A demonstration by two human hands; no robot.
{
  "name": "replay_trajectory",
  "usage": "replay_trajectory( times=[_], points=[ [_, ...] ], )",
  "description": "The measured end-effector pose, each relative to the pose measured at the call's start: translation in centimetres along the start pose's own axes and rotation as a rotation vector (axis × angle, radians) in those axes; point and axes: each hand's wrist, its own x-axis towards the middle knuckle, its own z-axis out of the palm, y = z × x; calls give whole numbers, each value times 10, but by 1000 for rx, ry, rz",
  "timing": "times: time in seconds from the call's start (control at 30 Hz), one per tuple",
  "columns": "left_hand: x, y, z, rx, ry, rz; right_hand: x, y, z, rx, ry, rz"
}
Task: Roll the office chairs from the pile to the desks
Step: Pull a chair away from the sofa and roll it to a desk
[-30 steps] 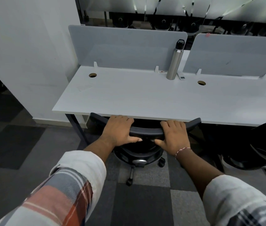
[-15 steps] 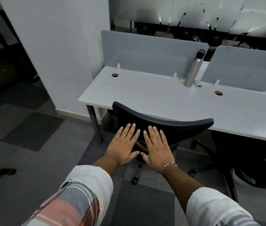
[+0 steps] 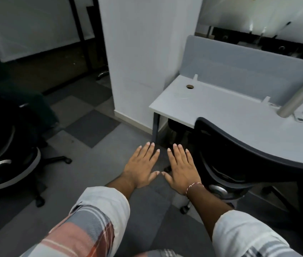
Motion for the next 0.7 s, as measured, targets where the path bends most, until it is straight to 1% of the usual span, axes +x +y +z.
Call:
replay_trajectory(
  times=[0.13, 0.3, 0.43, 0.7],
  points=[
    [-36, -55, 13, -15, -27, -97, 32, -60, -2, 2, -27, -93],
    [-86, -123, 22, -28, -61, -208, 79, -140, -7, 21, 8, -215],
    [-126, -177, 28, -61, -63, -357, 123, -202, -18, 68, 40, -344],
    [-179, -276, 46, -103, -47, -678, 219, -319, -33, 39, 52, -614]
  ],
)
